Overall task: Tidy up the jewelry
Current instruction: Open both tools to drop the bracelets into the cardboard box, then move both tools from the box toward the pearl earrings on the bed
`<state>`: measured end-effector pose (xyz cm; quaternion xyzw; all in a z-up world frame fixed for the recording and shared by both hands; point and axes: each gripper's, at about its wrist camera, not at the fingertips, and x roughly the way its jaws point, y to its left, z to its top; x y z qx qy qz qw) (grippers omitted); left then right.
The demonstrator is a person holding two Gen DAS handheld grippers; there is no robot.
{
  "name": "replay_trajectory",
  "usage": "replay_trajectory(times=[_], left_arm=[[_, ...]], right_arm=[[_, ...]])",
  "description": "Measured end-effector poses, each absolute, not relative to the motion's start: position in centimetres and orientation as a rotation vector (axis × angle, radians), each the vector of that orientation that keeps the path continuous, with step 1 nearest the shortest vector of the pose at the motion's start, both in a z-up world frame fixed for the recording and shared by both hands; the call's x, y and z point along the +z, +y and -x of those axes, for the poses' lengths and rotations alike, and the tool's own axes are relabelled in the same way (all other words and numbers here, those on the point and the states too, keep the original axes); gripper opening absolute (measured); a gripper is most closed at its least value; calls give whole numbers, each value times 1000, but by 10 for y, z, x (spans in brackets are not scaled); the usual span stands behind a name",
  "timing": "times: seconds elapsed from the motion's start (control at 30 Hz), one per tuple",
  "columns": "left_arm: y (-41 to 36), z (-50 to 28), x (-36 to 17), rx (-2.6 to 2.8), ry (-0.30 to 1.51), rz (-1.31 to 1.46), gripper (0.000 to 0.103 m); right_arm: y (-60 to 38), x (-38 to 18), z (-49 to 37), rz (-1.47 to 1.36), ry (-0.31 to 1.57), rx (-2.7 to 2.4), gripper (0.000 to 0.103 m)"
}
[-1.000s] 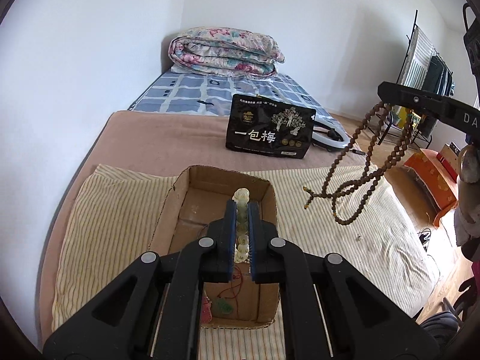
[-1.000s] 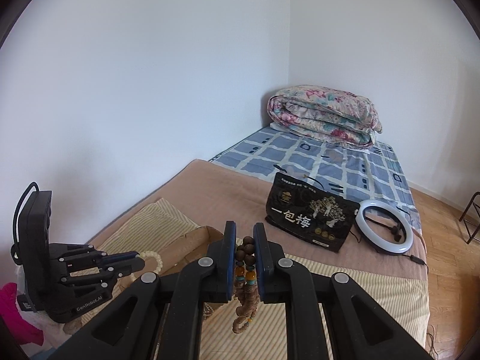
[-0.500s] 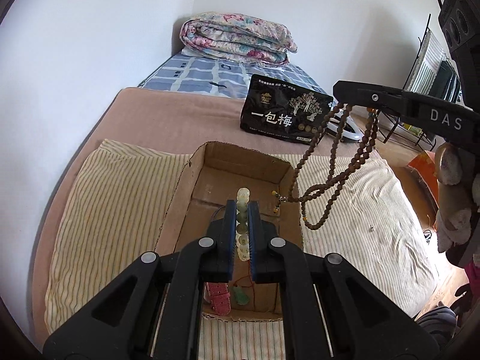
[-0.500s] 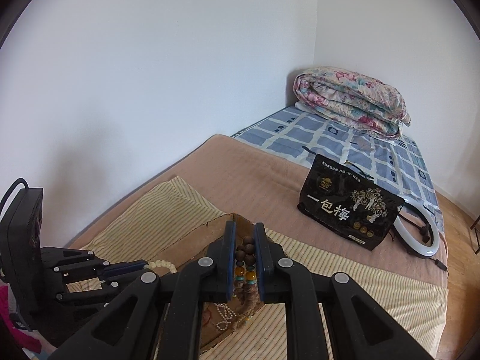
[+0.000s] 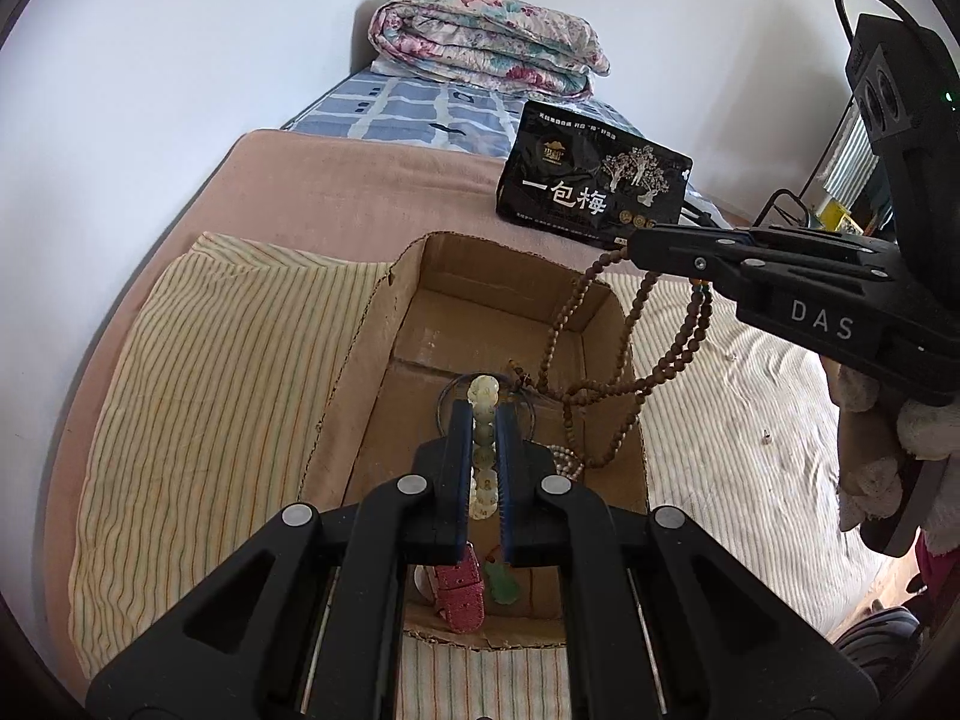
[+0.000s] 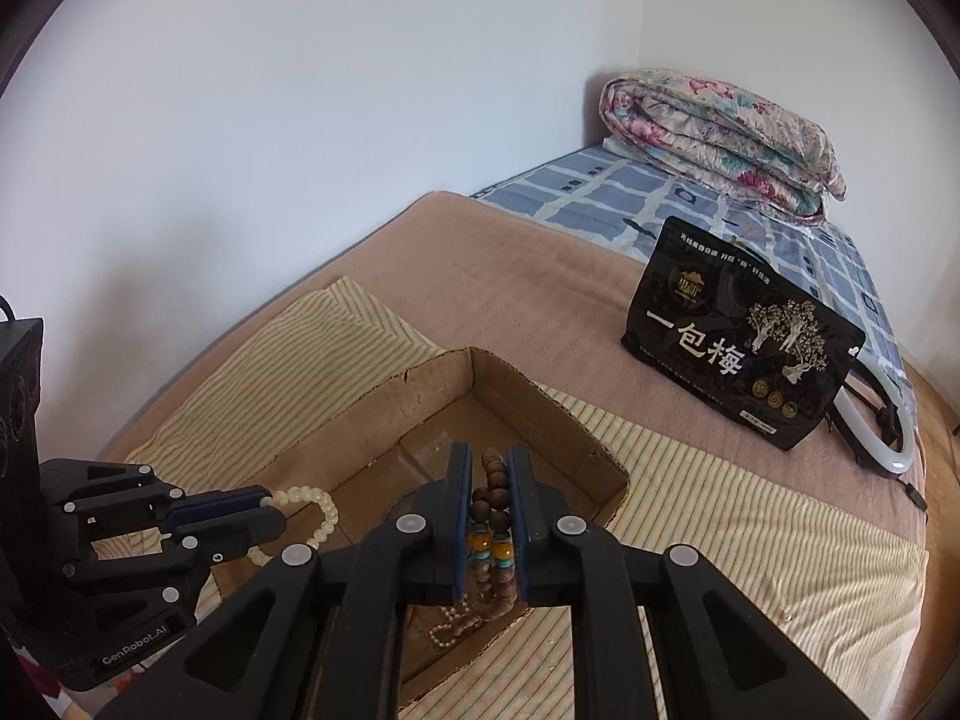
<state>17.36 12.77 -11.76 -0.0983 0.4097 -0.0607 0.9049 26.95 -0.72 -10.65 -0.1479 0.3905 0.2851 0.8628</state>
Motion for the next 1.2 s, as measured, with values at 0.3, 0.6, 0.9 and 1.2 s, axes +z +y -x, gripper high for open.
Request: replay_trajectory(times=[0.3, 0.6, 0.9, 1.2], left_arm=[[125, -179, -129, -116, 884, 186, 6], [119, -176, -125, -104, 877, 177, 40], [95, -173, -116, -131, 860, 156, 40], [52, -172, -107, -212, 838, 141, 40]], right_arm=[[-12, -122, -274, 296, 840, 581, 45], [-33, -117, -271, 265, 816, 541, 83], [-78, -105, -262, 230, 790, 499, 89], [-151, -93, -255, 190, 762, 409, 90]])
